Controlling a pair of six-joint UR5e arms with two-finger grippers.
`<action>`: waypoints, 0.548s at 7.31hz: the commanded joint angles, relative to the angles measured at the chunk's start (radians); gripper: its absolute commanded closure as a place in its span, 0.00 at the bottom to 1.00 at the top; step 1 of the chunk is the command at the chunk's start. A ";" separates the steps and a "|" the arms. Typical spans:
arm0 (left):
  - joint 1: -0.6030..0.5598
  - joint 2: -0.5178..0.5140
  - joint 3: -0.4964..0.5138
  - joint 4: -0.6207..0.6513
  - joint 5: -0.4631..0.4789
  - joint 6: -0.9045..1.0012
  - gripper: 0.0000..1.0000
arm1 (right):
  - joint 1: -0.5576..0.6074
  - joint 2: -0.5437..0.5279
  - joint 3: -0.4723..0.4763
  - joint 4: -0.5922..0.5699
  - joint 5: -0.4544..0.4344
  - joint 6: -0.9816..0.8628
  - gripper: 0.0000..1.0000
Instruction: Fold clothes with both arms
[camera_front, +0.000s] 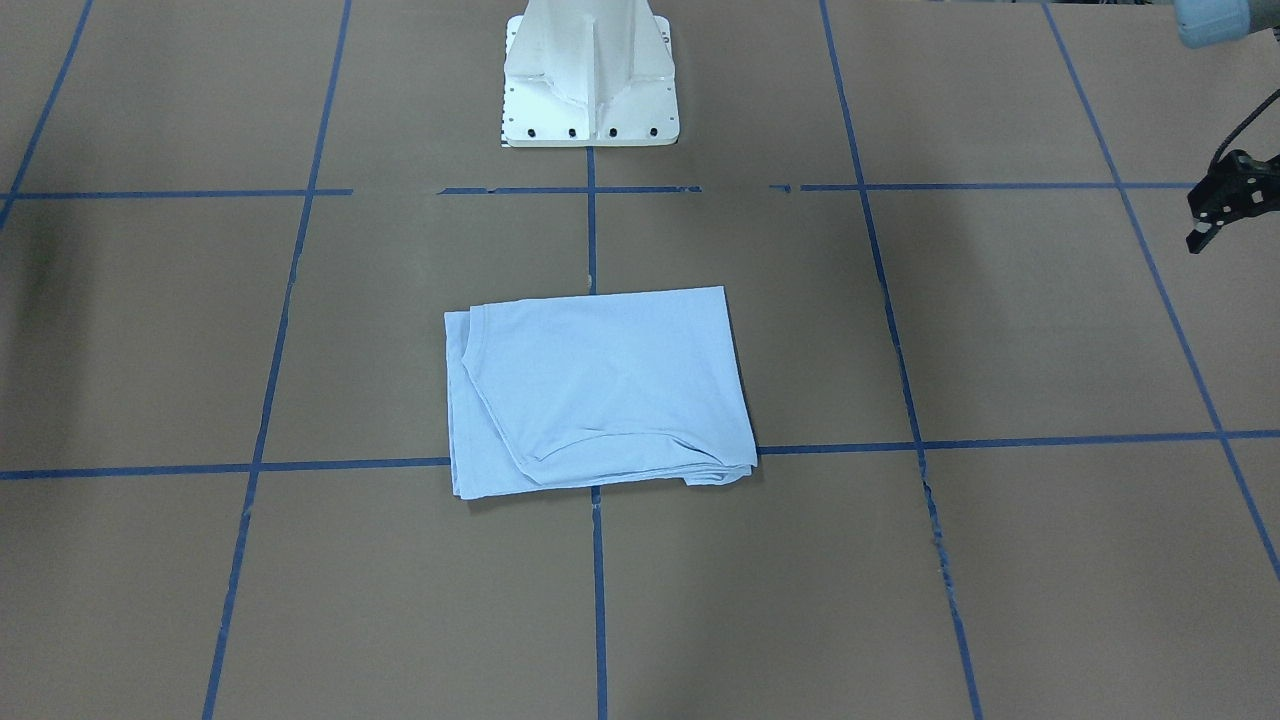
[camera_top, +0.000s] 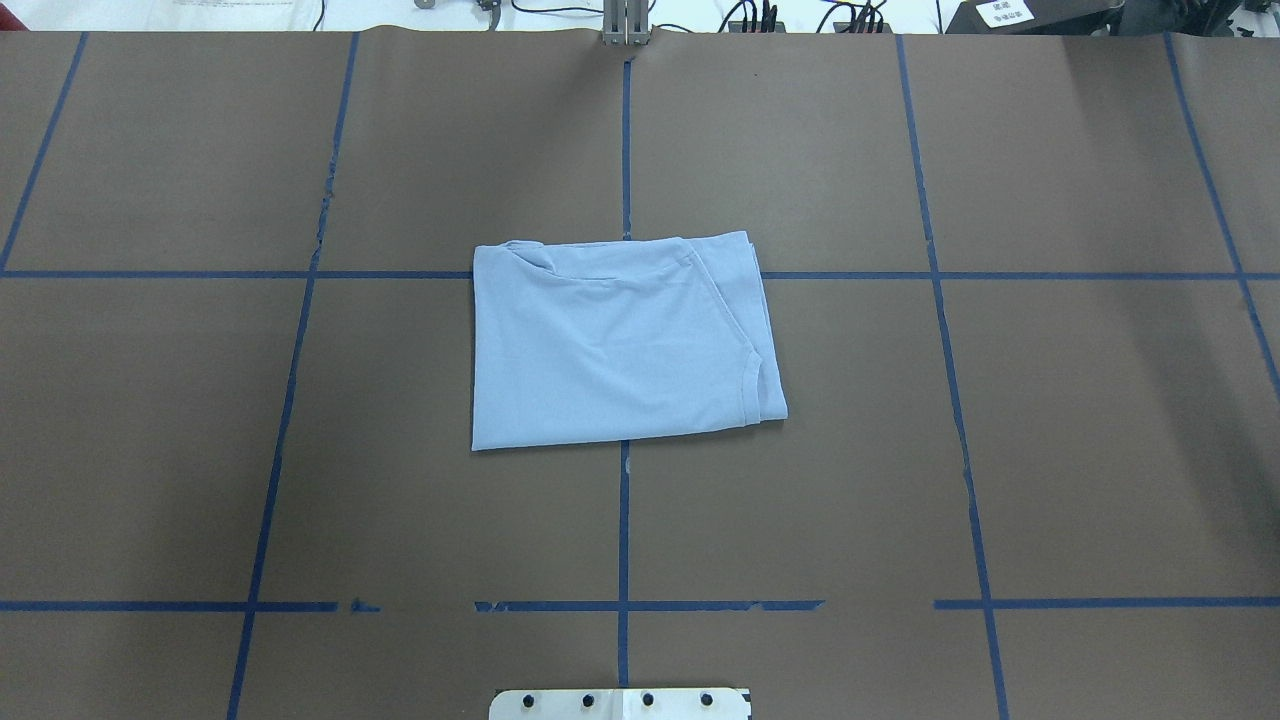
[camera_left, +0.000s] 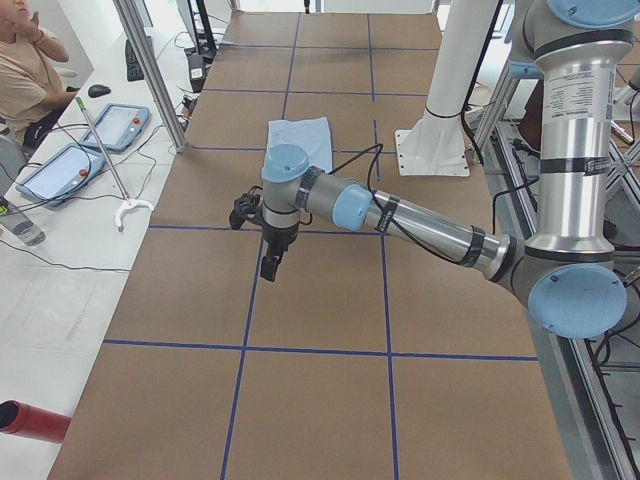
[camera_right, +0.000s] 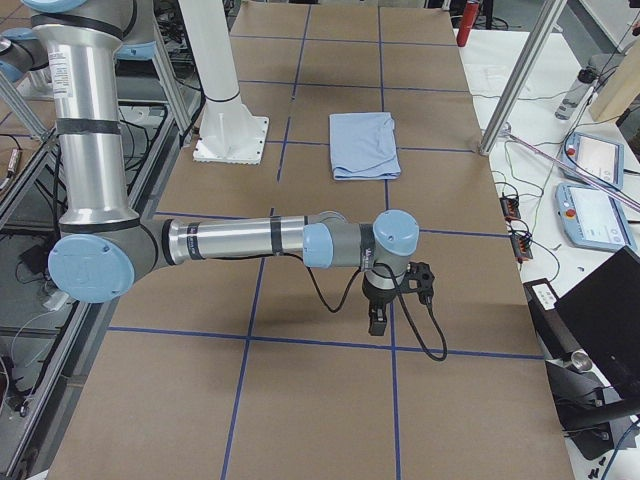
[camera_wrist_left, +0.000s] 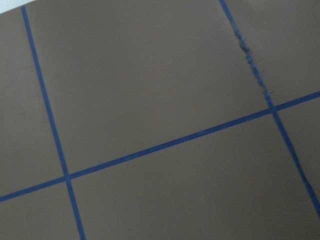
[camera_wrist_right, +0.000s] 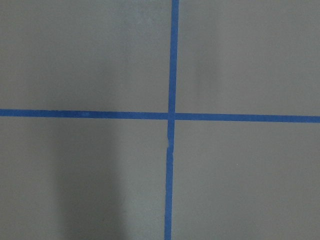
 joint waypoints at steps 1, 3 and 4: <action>-0.124 0.026 0.191 0.026 -0.111 0.166 0.00 | 0.008 -0.069 0.004 0.002 0.002 0.001 0.00; -0.144 0.034 0.205 0.032 -0.122 0.165 0.00 | 0.020 -0.083 0.001 0.058 0.011 0.003 0.00; -0.146 0.036 0.199 0.024 -0.118 0.168 0.00 | 0.020 -0.085 0.014 0.062 0.002 -0.008 0.00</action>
